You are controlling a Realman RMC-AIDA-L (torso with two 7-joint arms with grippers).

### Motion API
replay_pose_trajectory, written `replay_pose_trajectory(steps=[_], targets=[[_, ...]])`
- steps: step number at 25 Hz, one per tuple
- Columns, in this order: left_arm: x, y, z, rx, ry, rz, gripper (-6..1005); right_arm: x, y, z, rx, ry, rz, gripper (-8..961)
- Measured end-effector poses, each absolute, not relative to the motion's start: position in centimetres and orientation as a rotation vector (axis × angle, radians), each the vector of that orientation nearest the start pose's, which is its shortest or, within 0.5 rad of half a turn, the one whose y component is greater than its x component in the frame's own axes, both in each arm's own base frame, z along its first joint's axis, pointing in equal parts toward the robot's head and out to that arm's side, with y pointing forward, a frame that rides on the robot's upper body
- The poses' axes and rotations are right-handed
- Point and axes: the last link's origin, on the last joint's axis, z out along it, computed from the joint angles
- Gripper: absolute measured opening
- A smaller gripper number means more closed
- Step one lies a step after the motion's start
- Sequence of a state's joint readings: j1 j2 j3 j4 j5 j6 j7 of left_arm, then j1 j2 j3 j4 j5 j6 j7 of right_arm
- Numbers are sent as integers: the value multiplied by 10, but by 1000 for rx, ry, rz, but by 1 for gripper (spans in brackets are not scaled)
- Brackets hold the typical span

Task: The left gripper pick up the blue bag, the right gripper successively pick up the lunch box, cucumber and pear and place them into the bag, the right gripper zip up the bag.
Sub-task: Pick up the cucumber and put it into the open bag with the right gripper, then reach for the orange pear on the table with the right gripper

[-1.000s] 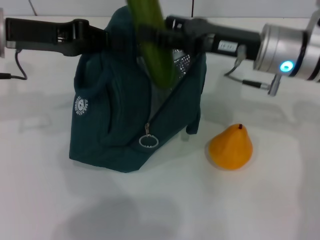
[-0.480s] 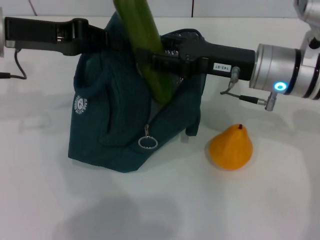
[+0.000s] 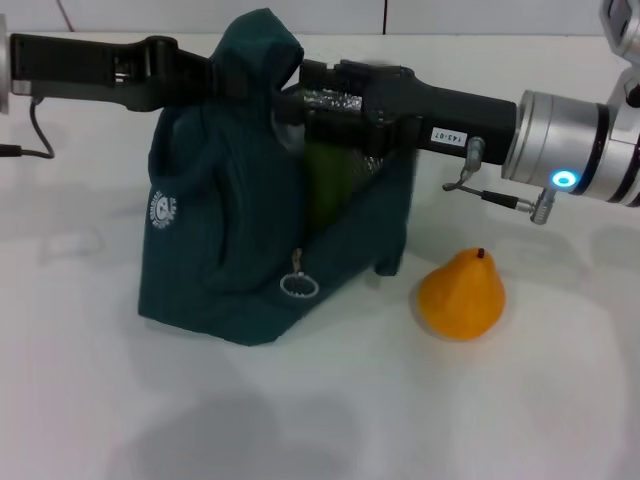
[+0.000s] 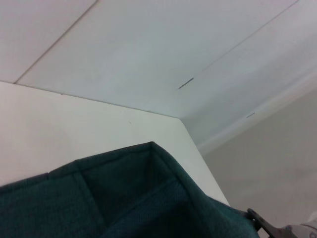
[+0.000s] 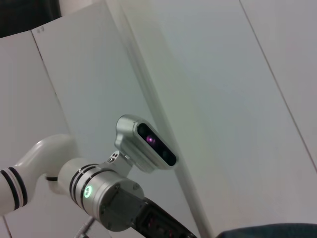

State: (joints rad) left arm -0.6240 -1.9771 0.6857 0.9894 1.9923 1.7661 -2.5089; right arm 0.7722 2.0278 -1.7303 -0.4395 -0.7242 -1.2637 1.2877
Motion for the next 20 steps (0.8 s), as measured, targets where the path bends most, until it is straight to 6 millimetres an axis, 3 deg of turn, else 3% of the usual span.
replay_pose_trajectory(steps=[5,8,13,16,20], targets=[[-202,363,91,-2533,-1619,-745,41,116,371,-59,-2704,539,1303,681],[-203,362,92,-2528,-1623,-744,41,128,368,-45,-2640,552,1372,724],[-204,362,93,-2527,-1624,-748,41,189,349,-17,-2489,668,1373,848],[-204,361,93,-2526,-1625,-756,41,216,329,-18,-2515,680,1300,843],[-204,361,93,-2527,-1625,-757,41,238,307,-25,-2561,604,1193,839]])
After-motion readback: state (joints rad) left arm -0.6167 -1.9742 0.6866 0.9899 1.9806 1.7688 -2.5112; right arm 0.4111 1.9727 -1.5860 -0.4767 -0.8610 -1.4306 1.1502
